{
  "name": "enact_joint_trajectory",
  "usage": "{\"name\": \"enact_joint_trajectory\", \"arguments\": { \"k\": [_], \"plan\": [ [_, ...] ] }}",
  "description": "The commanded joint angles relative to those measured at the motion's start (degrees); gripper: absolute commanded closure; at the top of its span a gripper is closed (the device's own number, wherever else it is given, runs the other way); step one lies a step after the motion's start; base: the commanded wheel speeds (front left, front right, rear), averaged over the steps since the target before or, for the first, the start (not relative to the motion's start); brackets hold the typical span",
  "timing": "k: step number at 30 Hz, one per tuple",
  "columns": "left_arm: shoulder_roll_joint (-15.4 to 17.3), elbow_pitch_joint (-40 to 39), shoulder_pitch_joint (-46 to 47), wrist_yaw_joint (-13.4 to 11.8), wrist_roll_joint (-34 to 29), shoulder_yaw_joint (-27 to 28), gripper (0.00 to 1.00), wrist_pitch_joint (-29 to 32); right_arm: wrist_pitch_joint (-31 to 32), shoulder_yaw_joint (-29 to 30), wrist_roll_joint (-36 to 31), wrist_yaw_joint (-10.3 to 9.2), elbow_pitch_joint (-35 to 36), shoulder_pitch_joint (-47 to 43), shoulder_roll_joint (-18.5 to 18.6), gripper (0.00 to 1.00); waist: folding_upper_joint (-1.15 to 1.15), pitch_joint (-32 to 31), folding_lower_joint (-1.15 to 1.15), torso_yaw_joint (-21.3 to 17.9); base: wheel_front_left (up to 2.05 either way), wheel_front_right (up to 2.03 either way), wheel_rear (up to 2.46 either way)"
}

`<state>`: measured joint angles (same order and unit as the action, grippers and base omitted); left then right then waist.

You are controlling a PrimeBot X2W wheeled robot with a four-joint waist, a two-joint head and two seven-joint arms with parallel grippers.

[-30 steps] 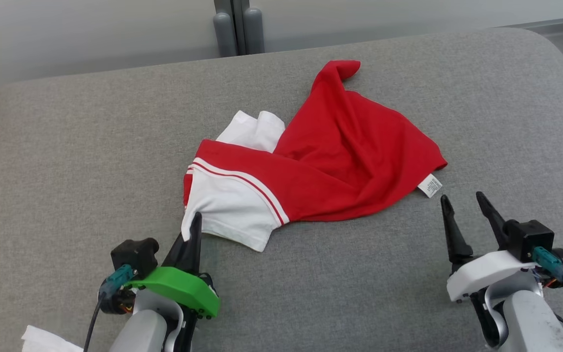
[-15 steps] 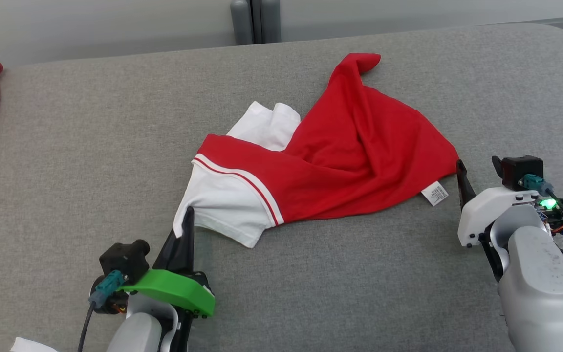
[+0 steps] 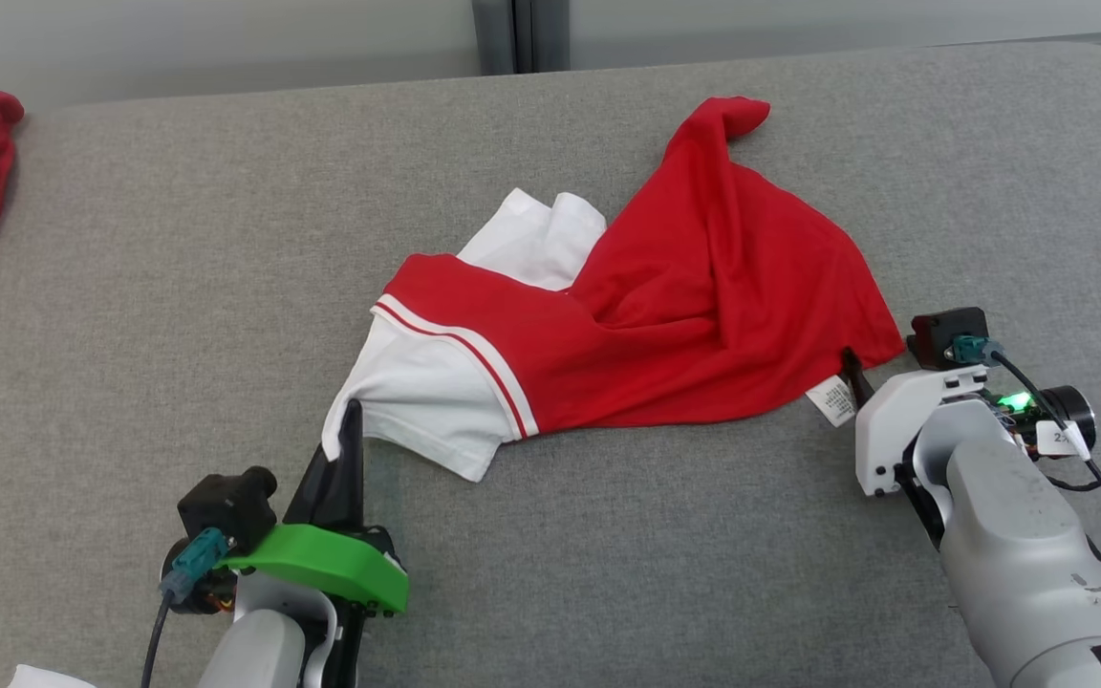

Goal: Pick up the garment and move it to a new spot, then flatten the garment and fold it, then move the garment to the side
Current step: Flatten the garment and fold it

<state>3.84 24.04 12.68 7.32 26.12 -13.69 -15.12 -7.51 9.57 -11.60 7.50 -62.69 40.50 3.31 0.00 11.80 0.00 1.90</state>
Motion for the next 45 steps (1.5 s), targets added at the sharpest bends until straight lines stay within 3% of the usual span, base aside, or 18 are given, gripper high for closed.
{"name": "enact_joint_trajectory", "arguments": {
  "k": [1,2,5,15,20,24,30,35,40,45],
  "plan": [
    [-0.08,-0.32,-0.66,0.19,-0.34,0.24,1.0,-0.03,0.54,-0.64,0.43,-0.02,-1.48,0.07,-0.13,0.02,0.0,0.12,0.0,-0.01,0.0,0.0,0.0],
    [-0.09,-0.42,-0.66,0.2,-0.45,0.3,1.0,-0.03,0.39,-0.98,0.74,-0.01,-2.26,0.56,-0.11,0.36,0.0,0.21,0.0,-0.04,0.0,0.0,0.0],
    [-0.08,-0.78,-0.42,0.21,-0.64,0.57,1.0,-0.03,0.04,-1.68,1.62,-0.01,-3.85,1.91,0.02,0.98,0.0,0.38,0.0,-0.13,0.0,0.0,0.0],
    [-0.14,-3.27,0.88,0.25,3.25,0.27,1.0,-0.03,-3.8,-4.55,8.98,-0.03,-6.02,6.44,-0.05,1.0,0.0,-1.68,0.0,-1.19,0.0,0.0,0.0],
    [2.65,-7.09,2.27,0.25,8.11,-1.11,1.0,0.78,-3.65,-9.25,17.04,-0.03,-4.84,7.65,-0.26,1.0,0.0,-4.81,0.0,-2.21,0.0,0.0,0.0],
    [5.31,-12.83,2.93,0.25,12.41,-0.84,1.0,2.67,-0.92,-14.68,26.16,-0.03,0.51,6.52,-0.34,1.0,0.0,-7.81,0.0,-3.1,0.0,0.0,0.0],
    [8.98,-24.2,3.0,0.23,18.25,1.38,1.0,7.69,7.7,-22.24,42.16,-0.04,19.18,0.72,3.96,1.0,0.0,-12.16,0.0,-4.27,0.0,0.0,0.0],
    [12.04,-35.01,3.95,-1.75,21.24,3.77,1.0,13.14,15.76,-21.64,52.13,-0.03,39.94,-5.91,10.03,1.0,0.0,-14.33,0.0,-5.07,0.0,0.0,0.0],
    [15.28,-44.64,6.75,-4.09,22.07,5.84,1.0,18.01,22.08,-15.4,53.51,-0.03,57.58,-10.97,12.05,1.0,0.0,-15.36,0.0,-5.47,0.0,0.0,0.0],
    [18.12,-52.06,11.98,-5.99,22.18,7.27,1.0,22.67,29.21,-7.61,50.52,-0.03,74.04,-13.79,9.63,1.0,0.0,-15.36,0.0,-5.5,0.0,0.0,0.0]
  ]
}}
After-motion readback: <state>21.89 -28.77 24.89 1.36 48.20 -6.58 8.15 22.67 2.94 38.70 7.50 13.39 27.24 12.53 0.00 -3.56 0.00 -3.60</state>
